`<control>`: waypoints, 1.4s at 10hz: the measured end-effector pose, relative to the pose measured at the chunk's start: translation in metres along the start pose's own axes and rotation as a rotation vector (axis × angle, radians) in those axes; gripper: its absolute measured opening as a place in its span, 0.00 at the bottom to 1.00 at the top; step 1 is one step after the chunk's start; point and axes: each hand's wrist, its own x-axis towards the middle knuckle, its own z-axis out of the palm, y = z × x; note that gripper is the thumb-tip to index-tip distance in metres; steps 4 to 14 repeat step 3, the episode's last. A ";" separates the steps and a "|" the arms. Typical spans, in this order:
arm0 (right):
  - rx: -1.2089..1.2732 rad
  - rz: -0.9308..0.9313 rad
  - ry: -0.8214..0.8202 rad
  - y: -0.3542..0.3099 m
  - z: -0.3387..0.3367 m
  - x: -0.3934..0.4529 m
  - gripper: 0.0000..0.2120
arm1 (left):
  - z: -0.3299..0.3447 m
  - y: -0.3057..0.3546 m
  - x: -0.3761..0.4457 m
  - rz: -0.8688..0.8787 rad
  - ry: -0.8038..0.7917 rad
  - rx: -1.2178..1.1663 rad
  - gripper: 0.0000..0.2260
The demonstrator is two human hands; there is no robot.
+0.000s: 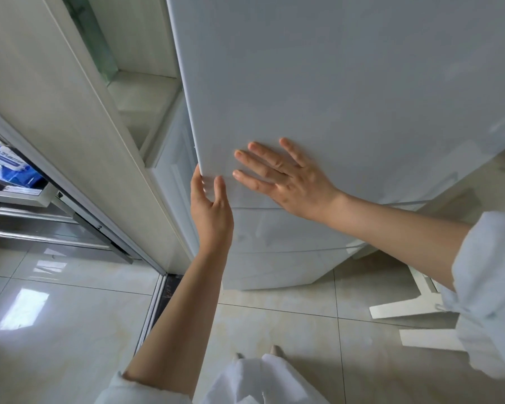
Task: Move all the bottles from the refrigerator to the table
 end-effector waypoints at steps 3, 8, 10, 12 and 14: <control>0.189 0.180 -0.178 -0.008 -0.042 -0.033 0.25 | -0.018 0.001 -0.043 -0.102 0.058 0.115 0.24; 0.189 0.180 -0.178 -0.008 -0.042 -0.033 0.25 | -0.018 0.001 -0.043 -0.102 0.058 0.115 0.24; 0.189 0.180 -0.178 -0.008 -0.042 -0.033 0.25 | -0.018 0.001 -0.043 -0.102 0.058 0.115 0.24; 0.189 0.180 -0.178 -0.008 -0.042 -0.033 0.25 | -0.018 0.001 -0.043 -0.102 0.058 0.115 0.24; 0.189 0.180 -0.178 -0.008 -0.042 -0.033 0.25 | -0.018 0.001 -0.043 -0.102 0.058 0.115 0.24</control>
